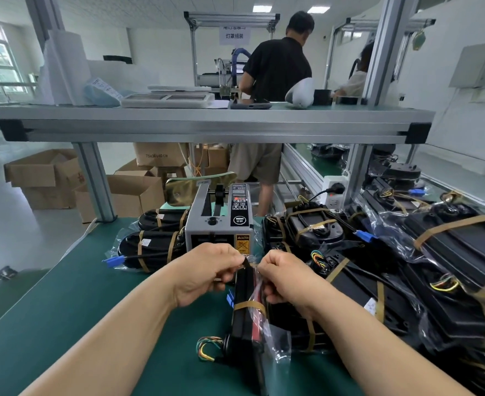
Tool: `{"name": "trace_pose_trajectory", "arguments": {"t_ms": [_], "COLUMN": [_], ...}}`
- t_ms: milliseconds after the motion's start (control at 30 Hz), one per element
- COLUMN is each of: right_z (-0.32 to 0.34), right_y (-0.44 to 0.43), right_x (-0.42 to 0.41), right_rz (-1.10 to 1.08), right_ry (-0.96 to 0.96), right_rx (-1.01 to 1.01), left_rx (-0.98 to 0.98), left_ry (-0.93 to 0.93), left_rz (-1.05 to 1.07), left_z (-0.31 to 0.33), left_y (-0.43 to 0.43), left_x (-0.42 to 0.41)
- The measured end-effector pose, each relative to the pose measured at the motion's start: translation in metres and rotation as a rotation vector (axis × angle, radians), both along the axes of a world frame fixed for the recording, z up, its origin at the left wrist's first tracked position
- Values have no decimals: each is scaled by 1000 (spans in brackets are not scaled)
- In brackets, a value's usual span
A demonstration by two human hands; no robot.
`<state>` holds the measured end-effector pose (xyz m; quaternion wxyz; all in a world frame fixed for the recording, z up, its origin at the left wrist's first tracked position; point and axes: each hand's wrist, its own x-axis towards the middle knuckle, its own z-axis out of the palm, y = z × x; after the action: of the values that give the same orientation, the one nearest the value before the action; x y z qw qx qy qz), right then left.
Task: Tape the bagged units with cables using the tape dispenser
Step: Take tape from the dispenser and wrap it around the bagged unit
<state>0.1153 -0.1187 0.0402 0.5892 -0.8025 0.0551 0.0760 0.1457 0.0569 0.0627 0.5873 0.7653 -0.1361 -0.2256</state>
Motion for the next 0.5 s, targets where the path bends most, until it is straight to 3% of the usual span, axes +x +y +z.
{"name": "trace_pose_trajectory", "arguments": {"t_ms": [200,500], "right_z": [-1,-2], "right_y": [-1,-2], "right_x": [0,1], "right_rz": [6,23], "right_ry": [-6,-24], "right_rx": [-13,-18], "left_rx": [161,226], "left_ry": [-42,-126], "left_rz": [-73,-131], "left_z": [4,4], "left_y": [0,-8], "left_x": [13,16]}}
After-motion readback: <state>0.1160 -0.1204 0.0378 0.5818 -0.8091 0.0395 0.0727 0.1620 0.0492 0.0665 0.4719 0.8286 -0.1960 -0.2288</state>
